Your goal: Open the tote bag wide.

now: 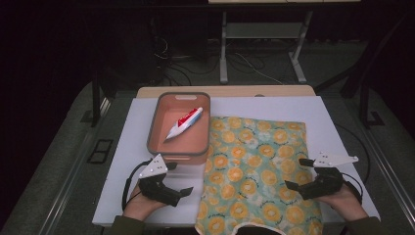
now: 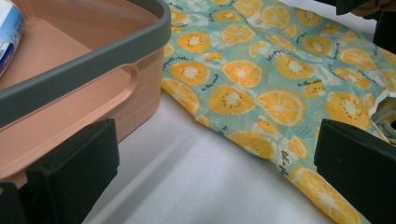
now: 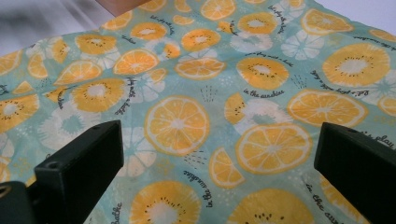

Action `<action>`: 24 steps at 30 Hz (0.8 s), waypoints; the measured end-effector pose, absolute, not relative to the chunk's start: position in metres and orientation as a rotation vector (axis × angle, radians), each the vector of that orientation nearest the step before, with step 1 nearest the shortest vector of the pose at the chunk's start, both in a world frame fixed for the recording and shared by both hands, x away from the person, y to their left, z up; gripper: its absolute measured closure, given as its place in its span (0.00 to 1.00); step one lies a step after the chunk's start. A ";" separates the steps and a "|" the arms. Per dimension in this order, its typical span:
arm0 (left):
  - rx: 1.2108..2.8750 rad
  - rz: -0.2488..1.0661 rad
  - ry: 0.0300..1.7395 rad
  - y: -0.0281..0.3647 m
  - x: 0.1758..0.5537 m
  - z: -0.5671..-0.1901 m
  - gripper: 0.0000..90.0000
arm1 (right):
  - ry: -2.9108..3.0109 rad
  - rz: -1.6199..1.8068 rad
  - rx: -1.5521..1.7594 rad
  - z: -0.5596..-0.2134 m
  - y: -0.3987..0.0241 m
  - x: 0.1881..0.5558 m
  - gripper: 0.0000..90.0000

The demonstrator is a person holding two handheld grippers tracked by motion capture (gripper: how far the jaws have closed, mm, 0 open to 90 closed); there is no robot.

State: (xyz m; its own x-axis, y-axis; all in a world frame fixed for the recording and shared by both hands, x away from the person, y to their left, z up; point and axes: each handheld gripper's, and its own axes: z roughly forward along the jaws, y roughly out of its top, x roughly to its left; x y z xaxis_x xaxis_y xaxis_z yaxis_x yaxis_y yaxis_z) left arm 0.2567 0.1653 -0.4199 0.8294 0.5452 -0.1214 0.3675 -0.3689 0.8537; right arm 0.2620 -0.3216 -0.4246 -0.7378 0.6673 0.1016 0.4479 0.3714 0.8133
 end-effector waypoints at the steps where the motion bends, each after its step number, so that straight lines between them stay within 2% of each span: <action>1: 1.997 0.222 0.678 0.166 0.257 -0.420 0.00 | 2.387 1.297 0.998 -0.425 -0.322 0.262 0.01; 11: 2.006 0.219 0.684 0.164 0.255 -0.422 0.00 | 2.381 1.234 1.012 -0.425 -0.323 0.272 0.01; 24: 2.005 0.215 0.683 0.163 0.255 -0.422 0.00 | 2.323 1.097 1.130 -0.432 -0.332 0.307 0.01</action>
State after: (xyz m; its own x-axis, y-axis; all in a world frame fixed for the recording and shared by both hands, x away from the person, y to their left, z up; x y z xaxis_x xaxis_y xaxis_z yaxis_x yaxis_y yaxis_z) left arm 0.2552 0.1635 -0.4220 0.8270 0.5479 -0.1264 0.3761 -0.3720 0.8486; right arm 0.3067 -0.3321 -0.4325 -0.6290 0.7767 0.0340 0.5195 0.3873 0.7616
